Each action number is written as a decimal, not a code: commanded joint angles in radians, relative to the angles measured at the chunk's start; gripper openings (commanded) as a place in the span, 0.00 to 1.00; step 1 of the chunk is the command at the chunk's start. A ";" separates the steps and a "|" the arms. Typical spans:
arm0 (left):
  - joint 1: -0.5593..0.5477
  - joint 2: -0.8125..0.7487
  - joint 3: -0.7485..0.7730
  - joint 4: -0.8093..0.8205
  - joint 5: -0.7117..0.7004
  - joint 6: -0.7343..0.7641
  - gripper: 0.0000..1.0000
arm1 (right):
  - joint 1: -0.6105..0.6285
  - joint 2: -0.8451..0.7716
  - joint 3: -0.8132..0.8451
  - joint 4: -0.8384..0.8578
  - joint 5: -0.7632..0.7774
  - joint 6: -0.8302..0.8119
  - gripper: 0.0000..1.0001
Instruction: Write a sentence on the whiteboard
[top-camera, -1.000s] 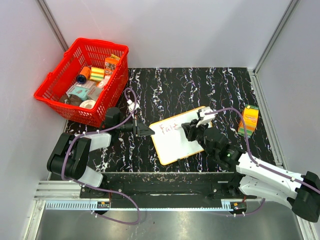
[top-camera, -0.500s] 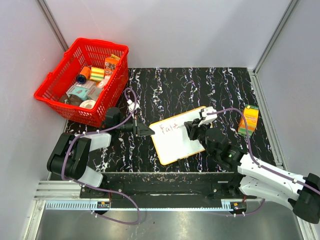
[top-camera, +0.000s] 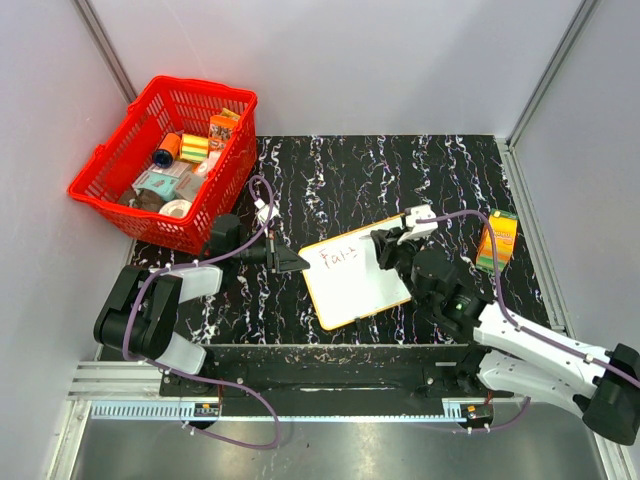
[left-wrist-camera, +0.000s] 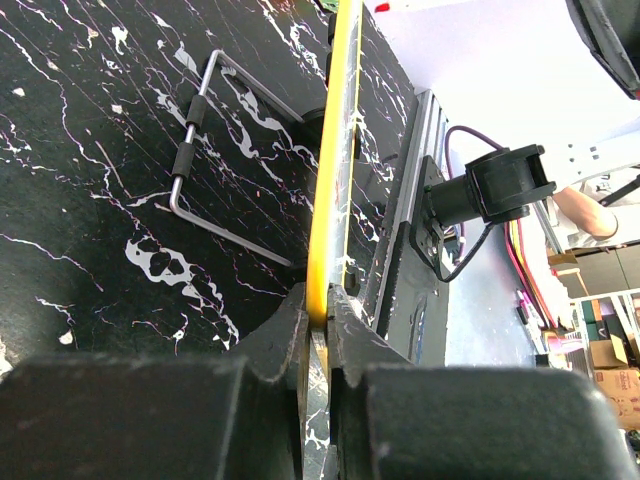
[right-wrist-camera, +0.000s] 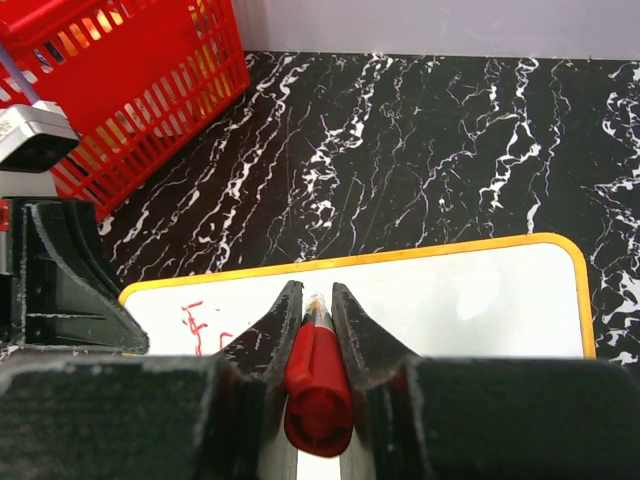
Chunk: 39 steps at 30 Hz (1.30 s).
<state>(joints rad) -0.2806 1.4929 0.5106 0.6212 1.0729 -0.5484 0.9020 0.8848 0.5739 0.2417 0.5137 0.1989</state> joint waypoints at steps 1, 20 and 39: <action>-0.020 -0.016 0.009 -0.011 -0.010 0.113 0.00 | -0.020 0.029 0.058 0.054 0.003 -0.013 0.00; -0.023 -0.019 0.016 -0.029 -0.014 0.122 0.00 | -0.054 0.069 0.021 0.064 -0.075 0.036 0.00; -0.026 -0.019 0.019 -0.035 -0.016 0.127 0.00 | -0.054 -0.021 -0.048 -0.041 -0.124 0.091 0.00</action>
<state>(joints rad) -0.2832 1.4864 0.5179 0.5926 1.0683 -0.5388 0.8562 0.8944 0.5373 0.2264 0.4015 0.2714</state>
